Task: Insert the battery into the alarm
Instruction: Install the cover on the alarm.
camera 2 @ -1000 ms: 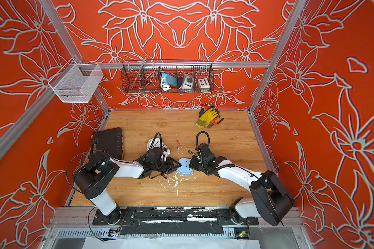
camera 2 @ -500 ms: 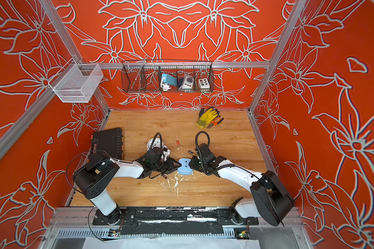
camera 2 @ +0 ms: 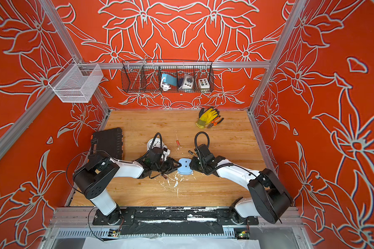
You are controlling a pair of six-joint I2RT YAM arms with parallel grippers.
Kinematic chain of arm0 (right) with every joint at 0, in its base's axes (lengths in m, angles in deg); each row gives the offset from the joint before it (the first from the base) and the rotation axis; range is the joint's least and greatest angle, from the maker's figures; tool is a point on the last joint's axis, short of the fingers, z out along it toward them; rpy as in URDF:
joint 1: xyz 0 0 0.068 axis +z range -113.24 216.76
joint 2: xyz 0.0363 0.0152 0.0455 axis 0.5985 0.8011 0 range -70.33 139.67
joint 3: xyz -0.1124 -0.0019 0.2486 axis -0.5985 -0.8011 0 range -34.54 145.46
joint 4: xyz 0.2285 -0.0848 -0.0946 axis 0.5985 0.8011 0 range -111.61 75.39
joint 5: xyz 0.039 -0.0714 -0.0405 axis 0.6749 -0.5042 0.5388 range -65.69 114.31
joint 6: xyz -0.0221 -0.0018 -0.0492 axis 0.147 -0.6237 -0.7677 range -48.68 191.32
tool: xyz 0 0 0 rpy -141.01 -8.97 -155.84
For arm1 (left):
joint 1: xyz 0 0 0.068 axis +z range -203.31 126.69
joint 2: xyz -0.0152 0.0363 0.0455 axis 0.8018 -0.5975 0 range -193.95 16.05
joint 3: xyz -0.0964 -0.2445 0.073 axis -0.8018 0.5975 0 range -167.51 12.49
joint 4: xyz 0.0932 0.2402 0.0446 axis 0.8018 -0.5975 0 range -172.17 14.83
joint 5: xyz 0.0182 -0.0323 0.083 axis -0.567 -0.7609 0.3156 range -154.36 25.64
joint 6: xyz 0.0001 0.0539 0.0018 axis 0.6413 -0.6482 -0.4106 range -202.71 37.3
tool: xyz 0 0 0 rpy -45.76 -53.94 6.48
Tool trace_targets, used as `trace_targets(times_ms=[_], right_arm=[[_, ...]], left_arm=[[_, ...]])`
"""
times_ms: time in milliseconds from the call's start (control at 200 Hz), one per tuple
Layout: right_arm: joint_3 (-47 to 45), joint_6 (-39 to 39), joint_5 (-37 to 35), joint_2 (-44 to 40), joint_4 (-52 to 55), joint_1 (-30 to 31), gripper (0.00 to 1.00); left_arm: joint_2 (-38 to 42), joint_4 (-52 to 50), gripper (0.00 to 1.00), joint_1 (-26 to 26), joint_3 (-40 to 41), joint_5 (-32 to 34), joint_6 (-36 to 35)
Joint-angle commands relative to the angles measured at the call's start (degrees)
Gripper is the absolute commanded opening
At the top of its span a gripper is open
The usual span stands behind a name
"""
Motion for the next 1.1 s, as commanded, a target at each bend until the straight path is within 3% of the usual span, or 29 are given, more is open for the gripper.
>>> trace_targets(times_ms=[0, 230, 350, 430, 500, 701, 816, 1096], right_arm=[[0.9, 0.3, 0.4, 1.1, -0.8, 0.0, 0.31], [0.5, 0.9, 0.6, 1.8, -0.5, -0.1, 0.16], [1.0, 0.4, 0.0, 0.9, 0.3, -0.1, 0.15], [2.0, -1.0, -0.8, -0.1, 1.9, -0.1, 0.23], [3.2, -2.3, -2.3, -1.2, 3.9, 0.0, 0.35], [7.0, -7.7, -7.3, -2.0, 9.1, 0.7, 0.62], [9.7, -8.7, -11.8, -1.1, 12.6, 1.9, 0.76], [18.4, -9.4, -16.8, 5.8, 20.1, 5.5, 0.94]], left_arm=[[-1.3, -2.3, 0.39, -0.2, 0.8, -0.2, -0.7], [-1.3, -2.2, 0.39, -0.2, 0.6, -0.3, -0.7], [-1.1, -2.4, 0.39, -0.2, 0.6, -0.2, -0.8], [-0.4, -2.7, 0.4, -0.2, 0.3, 0.2, -1.4], [0.8, -3.1, 0.44, -0.2, 0.0, 1.2, -2.3], [6.8, -6.1, 0.69, -0.1, -1.5, 5.4, -6.4], [11.5, -9.6, 0.79, 0.3, -1.7, 9.8, -9.5], [26.7, -21.5, 0.96, 2.7, 2.9, 26.4, -18.5]])
